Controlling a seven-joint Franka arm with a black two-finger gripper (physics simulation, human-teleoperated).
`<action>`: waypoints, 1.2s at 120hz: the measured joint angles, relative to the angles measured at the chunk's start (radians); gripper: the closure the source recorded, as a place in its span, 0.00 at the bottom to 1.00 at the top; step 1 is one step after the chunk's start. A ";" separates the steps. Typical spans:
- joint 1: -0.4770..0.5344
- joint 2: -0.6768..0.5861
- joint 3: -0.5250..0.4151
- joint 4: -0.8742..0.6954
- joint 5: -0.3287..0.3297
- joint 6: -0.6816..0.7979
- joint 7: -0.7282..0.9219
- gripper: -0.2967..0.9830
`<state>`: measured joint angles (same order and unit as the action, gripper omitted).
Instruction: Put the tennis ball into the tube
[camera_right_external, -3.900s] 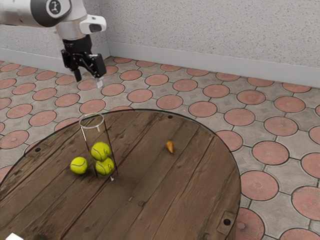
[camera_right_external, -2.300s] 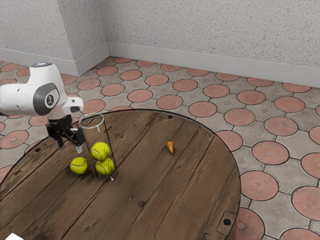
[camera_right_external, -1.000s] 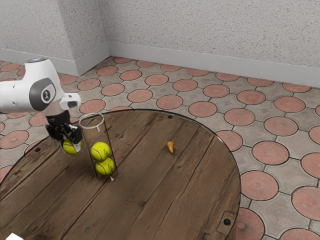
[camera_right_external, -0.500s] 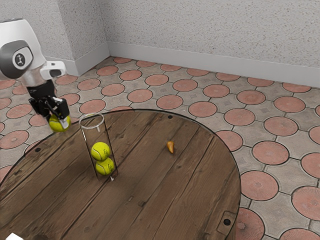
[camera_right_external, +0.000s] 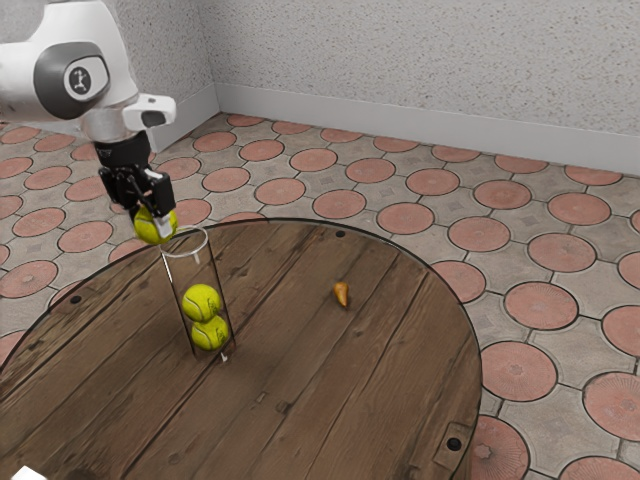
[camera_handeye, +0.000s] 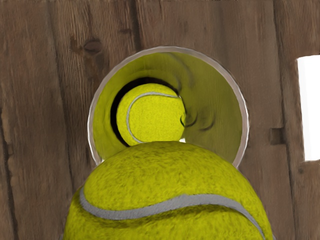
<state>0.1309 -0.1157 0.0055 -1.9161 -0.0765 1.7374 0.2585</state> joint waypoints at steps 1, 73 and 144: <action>-0.001 0.001 0.000 0.001 0.000 0.000 0.000 0.53; -0.037 0.102 -0.011 0.078 0.010 0.006 0.003 0.52; 0.010 0.043 -0.059 0.141 0.056 -0.007 0.000 0.26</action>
<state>0.1405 -0.0725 -0.0533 -1.7749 -0.0208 1.7308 0.2585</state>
